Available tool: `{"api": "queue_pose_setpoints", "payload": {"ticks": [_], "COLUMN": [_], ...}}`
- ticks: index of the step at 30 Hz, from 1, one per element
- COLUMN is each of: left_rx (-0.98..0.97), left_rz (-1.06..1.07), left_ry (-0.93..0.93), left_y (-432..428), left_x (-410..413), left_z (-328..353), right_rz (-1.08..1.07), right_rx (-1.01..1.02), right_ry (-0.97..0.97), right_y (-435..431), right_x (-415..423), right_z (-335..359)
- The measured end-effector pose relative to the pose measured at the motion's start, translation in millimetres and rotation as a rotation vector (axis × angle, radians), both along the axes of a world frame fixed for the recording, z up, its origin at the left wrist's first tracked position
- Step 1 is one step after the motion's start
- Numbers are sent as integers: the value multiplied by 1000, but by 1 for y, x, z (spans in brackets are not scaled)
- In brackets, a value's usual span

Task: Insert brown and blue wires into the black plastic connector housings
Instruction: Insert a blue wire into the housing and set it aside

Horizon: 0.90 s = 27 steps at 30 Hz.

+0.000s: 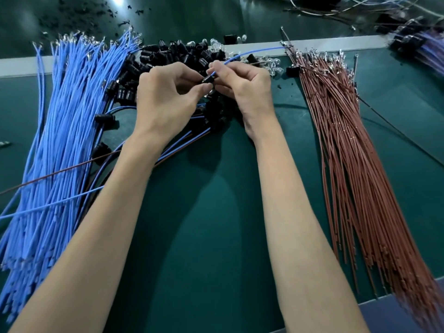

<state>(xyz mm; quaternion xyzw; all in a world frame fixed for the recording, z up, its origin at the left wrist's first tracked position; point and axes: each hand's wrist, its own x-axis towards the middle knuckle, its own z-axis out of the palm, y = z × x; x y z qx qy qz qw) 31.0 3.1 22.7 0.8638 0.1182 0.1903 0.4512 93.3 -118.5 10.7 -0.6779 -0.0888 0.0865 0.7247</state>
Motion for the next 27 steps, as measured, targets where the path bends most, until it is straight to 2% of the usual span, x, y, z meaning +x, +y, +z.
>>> {"api": "queue_pose_setpoints", "payload": {"ticks": [5,11,16,21,27], "left_rx": [-26,-11,-15,23,19], "left_rz": [13,10,12,4,3], "left_ry": [-7,-20,-25,-22,-30], "left_y": [2,0,5,0,4], "left_x": [0,0,1,1,1], "left_z": [1,0,0,-3,-3], "right_rz": [-79,6,-85,4,61], "right_rx": [148,47,229,24,44], "right_ry": [107,20,138,23,21], "right_y": [-2,1,-4,-1,-3], "right_x": [4,0,7,4,2], "right_z": [2,1,1,-4,-1]}}
